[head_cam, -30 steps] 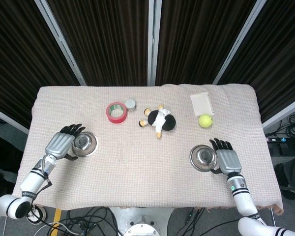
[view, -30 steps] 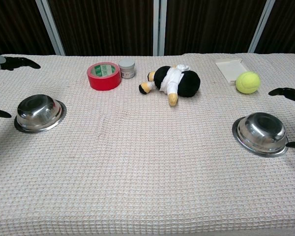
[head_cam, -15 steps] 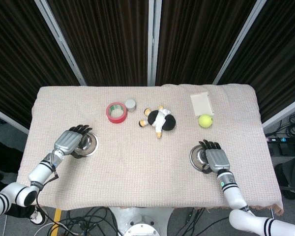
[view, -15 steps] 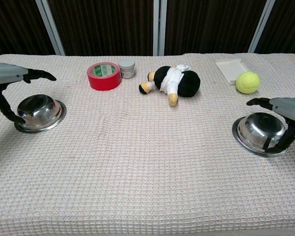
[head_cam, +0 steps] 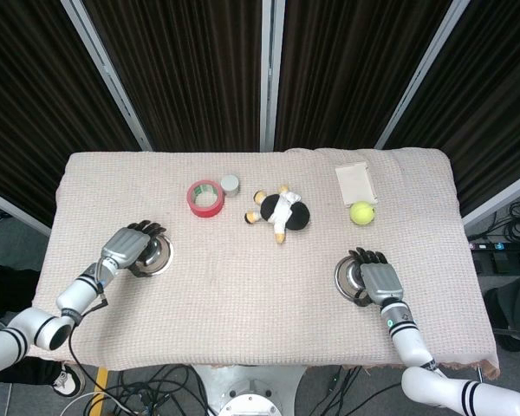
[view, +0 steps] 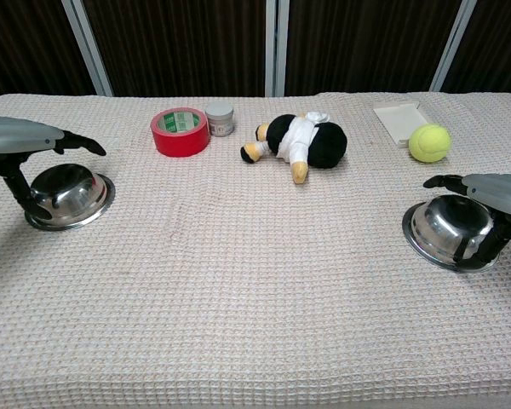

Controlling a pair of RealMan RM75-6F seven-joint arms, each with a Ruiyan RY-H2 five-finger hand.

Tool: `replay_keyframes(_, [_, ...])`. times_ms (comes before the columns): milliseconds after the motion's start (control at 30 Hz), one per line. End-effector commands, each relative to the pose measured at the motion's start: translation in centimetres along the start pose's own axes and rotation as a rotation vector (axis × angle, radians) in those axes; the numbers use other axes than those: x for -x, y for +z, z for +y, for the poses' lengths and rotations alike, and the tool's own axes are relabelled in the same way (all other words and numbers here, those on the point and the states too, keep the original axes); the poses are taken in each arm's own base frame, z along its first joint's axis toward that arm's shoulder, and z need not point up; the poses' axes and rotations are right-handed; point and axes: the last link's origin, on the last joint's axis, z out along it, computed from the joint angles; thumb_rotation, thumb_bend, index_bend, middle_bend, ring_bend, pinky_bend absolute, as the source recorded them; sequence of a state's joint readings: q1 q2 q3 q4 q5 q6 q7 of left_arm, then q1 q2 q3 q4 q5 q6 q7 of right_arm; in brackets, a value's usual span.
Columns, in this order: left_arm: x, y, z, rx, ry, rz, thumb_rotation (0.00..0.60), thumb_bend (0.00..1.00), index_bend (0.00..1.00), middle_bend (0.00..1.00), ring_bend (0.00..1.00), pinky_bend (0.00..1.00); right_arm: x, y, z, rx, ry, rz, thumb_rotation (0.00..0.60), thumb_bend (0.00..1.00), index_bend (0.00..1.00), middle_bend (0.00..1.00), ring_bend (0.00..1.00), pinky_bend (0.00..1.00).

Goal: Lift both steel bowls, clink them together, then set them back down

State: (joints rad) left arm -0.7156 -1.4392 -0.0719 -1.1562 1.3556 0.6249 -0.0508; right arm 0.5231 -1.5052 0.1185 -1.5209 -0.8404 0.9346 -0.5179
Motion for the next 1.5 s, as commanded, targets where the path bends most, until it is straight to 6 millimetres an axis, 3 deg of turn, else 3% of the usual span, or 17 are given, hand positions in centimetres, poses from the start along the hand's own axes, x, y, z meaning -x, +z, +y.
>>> replay_keyframes(33, [0.3, 0.4, 0.0, -0.001, 0.001, -0.017, 0.600, 0.11, 0.14, 0.08, 0.02, 0.17, 0.1, 0.1, -0.1, -0.002, 0.000, 0.001, 0.600, 0.06, 0.00, 0.00, 0.00, 0.00])
replay_keyframes(367, [1.3, 1.1, -0.3, -0.010, -0.017, -0.050, 0.600, 0.16, 0.20, 0.15, 0.08, 0.28, 0.1, 0.3, -0.3, -0.012, 0.001, 0.016, 0.600, 0.07, 0.00, 0.01, 0.00, 0.02])
replay_keyframes(600, [2.3, 0.8, -0.7, -0.019, -0.055, -0.059, 0.600, 0.17, 0.23, 0.17, 0.16, 0.48, 0.3, 0.2, -0.4, -0.015, -0.002, 0.018, 0.600, 0.09, 0.00, 0.06, 0.01, 0.11])
replay_keyframes(800, [2.4, 0.7, -0.9, -0.015, -0.063, -0.031, 0.600, 0.20, 0.29, 0.28, 0.26, 0.58, 0.4, 0.2, -0.4, -0.014, 0.001, 0.012, 0.600, 0.10, 0.16, 0.22, 0.15, 0.27])
replay_keyframes(1100, [2.3, 0.3, -1.1, -0.014, -0.088, -0.001, 0.600, 0.26, 0.39, 0.38, 0.37, 0.65, 0.2, 0.0, -0.6, -0.037, 0.039, 0.031, 0.600, 0.12, 0.32, 0.33, 0.26, 0.37])
replay_keyframes(1300, [0.6, -1.2, -0.7, 0.013, -0.143, 0.138, 0.600, 0.29, 0.41, 0.41, 0.40, 0.67, -1.6, -1.0, 0.1, -0.054, 0.137, 0.100, 0.600, 0.14, 0.34, 0.34, 0.28, 0.39])
replay_keyframes(1500, [-2.5, -3.7, 0.9, 0.064, -0.318, 0.510, 0.600, 0.29, 0.42, 0.43, 0.42, 0.67, -4.9, -2.4, 0.4, -0.128, 0.331, 0.250, 0.600, 0.15, 0.35, 0.35, 0.28, 0.39])
